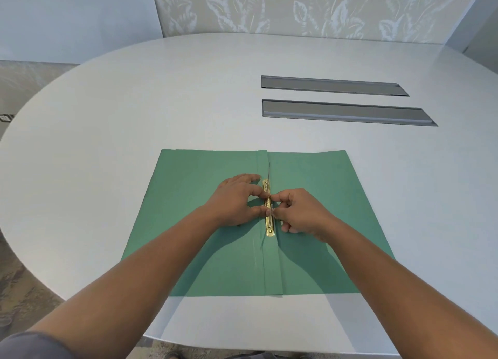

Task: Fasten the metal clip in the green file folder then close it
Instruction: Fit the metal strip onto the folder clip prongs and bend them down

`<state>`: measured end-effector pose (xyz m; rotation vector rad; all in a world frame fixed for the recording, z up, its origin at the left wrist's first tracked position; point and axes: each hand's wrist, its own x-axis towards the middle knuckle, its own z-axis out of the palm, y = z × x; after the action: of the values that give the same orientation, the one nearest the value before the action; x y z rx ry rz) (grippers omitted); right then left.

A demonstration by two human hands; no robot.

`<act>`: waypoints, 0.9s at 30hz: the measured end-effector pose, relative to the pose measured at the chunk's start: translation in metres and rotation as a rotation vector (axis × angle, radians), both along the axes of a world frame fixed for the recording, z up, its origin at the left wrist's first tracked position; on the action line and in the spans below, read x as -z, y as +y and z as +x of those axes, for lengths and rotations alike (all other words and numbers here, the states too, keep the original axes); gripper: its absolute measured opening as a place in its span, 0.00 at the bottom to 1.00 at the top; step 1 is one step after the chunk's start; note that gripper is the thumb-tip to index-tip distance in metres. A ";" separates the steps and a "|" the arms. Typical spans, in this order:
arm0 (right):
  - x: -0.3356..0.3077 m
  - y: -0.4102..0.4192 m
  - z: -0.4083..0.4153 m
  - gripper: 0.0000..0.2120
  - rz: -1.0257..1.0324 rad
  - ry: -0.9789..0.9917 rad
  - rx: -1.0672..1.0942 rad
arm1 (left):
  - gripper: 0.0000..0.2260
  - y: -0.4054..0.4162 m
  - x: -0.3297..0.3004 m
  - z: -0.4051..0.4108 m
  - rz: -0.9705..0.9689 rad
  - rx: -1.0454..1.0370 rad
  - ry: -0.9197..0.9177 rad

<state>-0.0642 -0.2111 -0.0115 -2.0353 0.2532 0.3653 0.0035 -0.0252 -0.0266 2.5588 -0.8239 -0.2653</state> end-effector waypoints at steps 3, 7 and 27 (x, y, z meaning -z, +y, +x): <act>0.002 -0.002 0.009 0.06 -0.024 -0.082 0.106 | 0.22 -0.001 -0.004 0.004 0.003 -0.007 0.040; 0.008 0.000 0.022 0.07 -0.023 -0.226 0.155 | 0.21 -0.002 -0.005 0.007 0.002 -0.013 0.064; 0.015 0.000 0.063 0.05 -0.137 -0.238 0.162 | 0.22 -0.003 -0.007 0.008 0.028 -0.005 0.079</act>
<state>-0.0011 -0.2112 -0.0263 -2.1523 0.2994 0.0045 0.0111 -0.0285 -0.0192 2.5585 -0.7898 -0.3761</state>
